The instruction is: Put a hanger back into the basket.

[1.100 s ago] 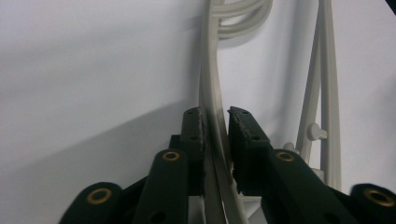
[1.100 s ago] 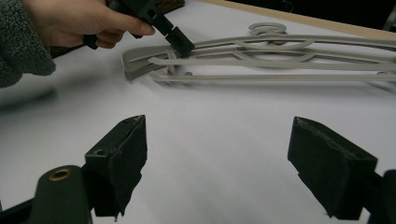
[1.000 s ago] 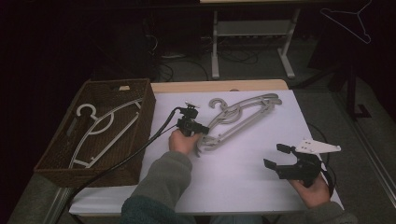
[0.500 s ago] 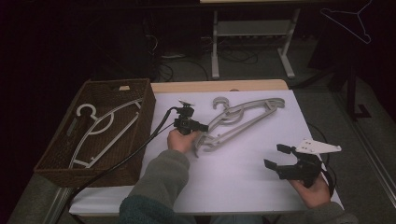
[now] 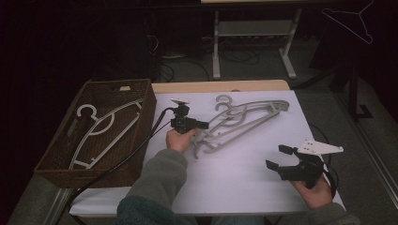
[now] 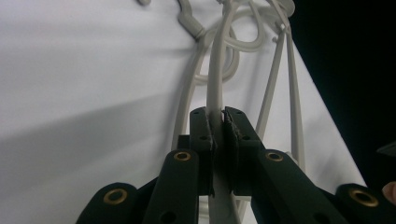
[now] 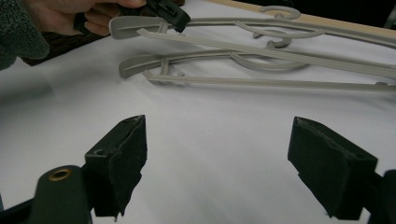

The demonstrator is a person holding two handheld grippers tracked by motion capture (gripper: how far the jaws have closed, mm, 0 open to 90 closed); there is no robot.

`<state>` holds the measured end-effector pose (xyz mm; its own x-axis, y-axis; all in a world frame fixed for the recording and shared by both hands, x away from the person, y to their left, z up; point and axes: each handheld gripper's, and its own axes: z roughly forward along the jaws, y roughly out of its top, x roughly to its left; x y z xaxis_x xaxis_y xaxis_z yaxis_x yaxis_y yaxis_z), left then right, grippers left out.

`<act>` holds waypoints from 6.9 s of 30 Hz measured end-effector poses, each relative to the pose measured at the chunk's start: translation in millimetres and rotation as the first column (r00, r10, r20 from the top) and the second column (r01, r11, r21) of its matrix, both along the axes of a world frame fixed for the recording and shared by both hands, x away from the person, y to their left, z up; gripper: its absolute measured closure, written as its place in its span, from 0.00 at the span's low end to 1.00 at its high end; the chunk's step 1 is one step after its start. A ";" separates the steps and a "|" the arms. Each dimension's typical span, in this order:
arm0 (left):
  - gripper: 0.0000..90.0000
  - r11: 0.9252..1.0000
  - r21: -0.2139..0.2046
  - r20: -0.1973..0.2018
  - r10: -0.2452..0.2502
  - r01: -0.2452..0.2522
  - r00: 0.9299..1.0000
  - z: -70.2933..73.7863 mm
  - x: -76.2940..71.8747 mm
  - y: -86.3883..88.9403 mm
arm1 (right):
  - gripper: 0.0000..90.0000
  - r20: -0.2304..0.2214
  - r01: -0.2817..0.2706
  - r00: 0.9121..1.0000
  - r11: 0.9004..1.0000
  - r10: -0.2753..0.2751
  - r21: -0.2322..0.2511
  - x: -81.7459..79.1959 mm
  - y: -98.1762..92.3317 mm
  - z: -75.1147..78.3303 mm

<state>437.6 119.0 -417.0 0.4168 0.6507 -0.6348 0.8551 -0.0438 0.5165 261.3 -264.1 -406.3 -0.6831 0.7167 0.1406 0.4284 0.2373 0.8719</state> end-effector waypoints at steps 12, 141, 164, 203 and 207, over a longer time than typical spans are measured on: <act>0.92 0.999 -0.035 0.051 0.003 -0.001 0.999 32.6 -8.8 15.2 | 0.21 0.001 0.005 1.000 1.000 -0.005 -0.002 0.1 -1.0 -0.3; 0.80 0.892 0.256 0.195 0.328 -0.371 0.924 95.3 -132.4 381.8 | 0.20 -0.035 0.033 0.999 0.999 -0.034 -0.043 5.0 4.8 -8.4; 0.78 0.985 0.142 0.265 0.062 -0.103 0.962 112.1 -129.7 282.7 | 0.19 -0.033 0.032 0.999 0.999 -0.033 -0.040 4.7 4.5 -7.8; 0.68 0.980 0.091 0.292 -0.194 0.175 0.936 100.5 -131.1 147.3 | 0.19 -0.020 0.033 0.999 0.998 -0.034 -0.047 8.9 5.3 -6.5; 0.66 0.977 0.089 0.294 -0.213 0.196 0.932 98.6 -127.9 130.4 | 0.19 -0.020 0.033 0.999 0.999 -0.034 -0.042 8.6 5.0 -6.0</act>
<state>309.7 249.4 -318.4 0.7098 0.5628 -0.4237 0.6302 -0.2385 0.7389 270.0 -259.0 -412.3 -0.6558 0.7447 0.1240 0.4547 0.2585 0.8523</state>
